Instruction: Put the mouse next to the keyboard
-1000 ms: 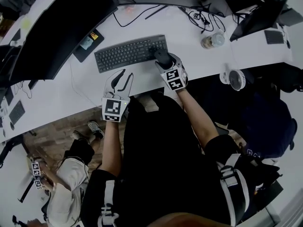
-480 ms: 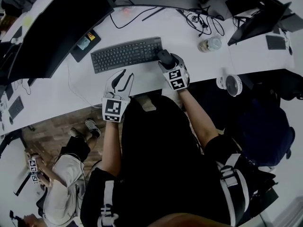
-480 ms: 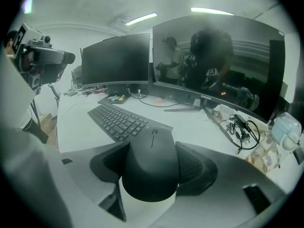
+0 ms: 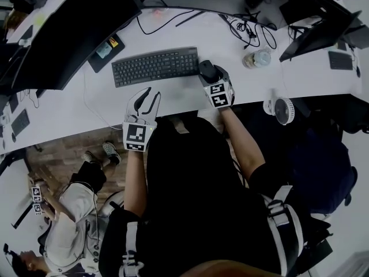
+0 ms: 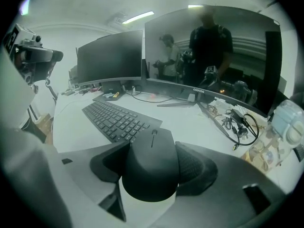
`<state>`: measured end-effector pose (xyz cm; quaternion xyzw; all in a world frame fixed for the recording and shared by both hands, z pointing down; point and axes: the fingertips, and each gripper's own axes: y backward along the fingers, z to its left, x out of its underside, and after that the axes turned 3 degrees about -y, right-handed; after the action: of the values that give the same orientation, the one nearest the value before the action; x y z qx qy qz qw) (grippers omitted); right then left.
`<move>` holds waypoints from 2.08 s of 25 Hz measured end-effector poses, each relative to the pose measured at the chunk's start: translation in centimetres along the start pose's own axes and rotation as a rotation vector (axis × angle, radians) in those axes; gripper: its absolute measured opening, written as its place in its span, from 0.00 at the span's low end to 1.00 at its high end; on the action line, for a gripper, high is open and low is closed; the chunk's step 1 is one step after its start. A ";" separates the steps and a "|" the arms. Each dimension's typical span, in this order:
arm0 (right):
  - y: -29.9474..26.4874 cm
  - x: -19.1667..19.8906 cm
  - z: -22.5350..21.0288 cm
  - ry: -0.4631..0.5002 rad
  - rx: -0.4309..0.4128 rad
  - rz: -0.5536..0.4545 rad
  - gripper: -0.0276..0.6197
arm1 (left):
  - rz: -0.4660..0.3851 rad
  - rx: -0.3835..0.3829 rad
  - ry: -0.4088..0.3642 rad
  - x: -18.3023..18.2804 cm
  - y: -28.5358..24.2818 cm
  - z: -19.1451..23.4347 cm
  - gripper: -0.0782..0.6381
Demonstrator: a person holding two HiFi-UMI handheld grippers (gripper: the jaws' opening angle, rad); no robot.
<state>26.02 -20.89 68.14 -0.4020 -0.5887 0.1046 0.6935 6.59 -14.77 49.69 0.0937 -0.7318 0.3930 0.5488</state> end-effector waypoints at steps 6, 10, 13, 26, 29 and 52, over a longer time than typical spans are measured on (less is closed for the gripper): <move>-1.0 1.0 -1.3 -0.027 -0.009 0.026 0.50 | 0.023 -0.024 0.007 0.2 -0.1 -0.4 0.27; -2.2 1.3 -1.6 -0.021 -0.017 0.043 0.50 | 0.047 -0.035 0.013 0.6 0.0 -0.4 0.27; -3.0 1.5 -2.3 -0.025 -0.008 0.057 0.50 | 0.060 -0.042 0.015 0.5 -0.1 -0.4 0.27; -5.8 0.8 -4.3 -0.064 0.025 0.080 0.50 | 0.070 -0.067 0.023 0.3 -0.5 0.6 0.27; -6.4 0.6 -4.5 -0.078 0.026 0.085 0.50 | 0.072 -0.073 0.031 0.5 -0.5 0.6 0.27; -7.0 -0.1 -5.4 -0.260 0.013 0.027 0.58 | 0.028 -0.064 0.036 -0.2 0.3 1.5 0.27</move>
<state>28.54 -27.89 72.97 -0.3882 -0.6674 0.1690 0.6127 5.41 -15.67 49.23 0.0586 -0.7351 0.3789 0.5591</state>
